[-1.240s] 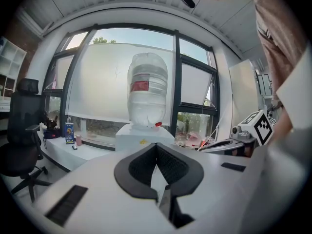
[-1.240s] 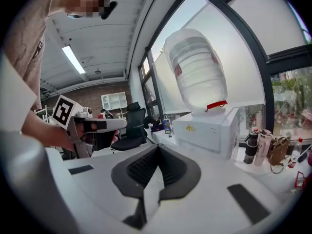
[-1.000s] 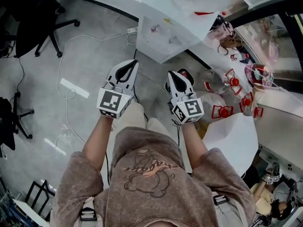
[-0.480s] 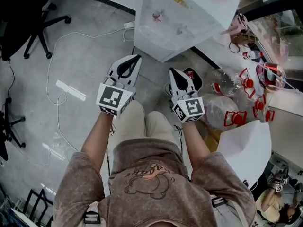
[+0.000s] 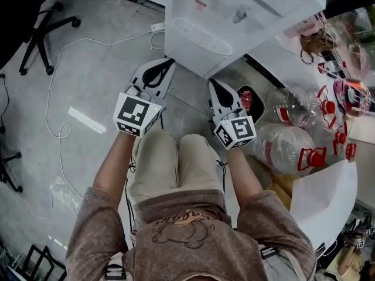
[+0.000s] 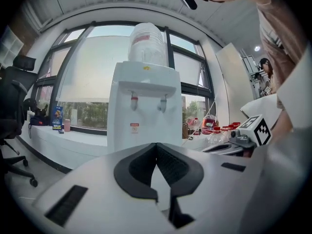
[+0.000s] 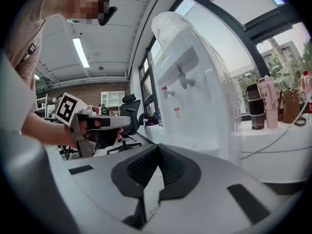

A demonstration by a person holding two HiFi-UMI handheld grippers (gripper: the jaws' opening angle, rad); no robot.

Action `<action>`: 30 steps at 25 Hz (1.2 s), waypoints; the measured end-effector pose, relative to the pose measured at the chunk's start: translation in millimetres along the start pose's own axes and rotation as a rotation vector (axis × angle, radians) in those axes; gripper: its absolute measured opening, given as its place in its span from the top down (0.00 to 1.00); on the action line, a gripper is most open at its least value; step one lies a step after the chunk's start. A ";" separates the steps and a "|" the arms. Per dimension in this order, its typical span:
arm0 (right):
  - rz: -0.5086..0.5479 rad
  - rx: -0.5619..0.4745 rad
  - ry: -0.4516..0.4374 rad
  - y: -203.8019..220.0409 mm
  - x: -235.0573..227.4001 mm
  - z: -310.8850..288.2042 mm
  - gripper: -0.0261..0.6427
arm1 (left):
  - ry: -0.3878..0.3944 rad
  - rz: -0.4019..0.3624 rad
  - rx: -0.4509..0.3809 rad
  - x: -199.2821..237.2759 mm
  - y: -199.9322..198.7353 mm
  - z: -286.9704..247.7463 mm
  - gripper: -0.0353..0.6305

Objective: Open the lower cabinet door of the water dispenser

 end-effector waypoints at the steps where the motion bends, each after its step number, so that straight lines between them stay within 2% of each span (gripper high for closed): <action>1: 0.004 -0.004 -0.004 11.2 -2.3 0.6 0.95 | 0.006 -0.007 -0.001 0.2 10.2 0.0 0.93; 5: 0.019 -0.014 -0.007 45.0 -14.7 5.8 0.95 | 0.020 -0.007 -0.016 -5.3 42.7 -1.2 0.93; 10: 0.023 -0.044 -0.008 63.0 -21.4 18.0 0.95 | 0.017 0.009 -0.039 -20.8 64.2 -1.3 0.93; 15: 0.049 -0.065 -0.022 59.0 -23.9 28.6 0.95 | 0.054 -0.011 -0.037 -33.1 55.6 -9.8 0.93; 20: 0.059 -0.081 -0.020 48.7 -30.1 41.7 0.95 | 0.029 0.031 -0.058 -45.9 42.8 -16.4 0.93; 30: 0.058 -0.076 -0.014 48.6 -40.5 55.4 0.97 | 0.069 0.062 -0.011 -79.1 59.9 -18.2 0.93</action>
Point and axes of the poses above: the fingertips, and each gripper's own axes: z backward along the fingers, x to its left, y out of its underside, the point moved 5 cm from there along z, backward along the fingers, and after that the axes turned 11 degrees about -x, right-handed, at the moved point
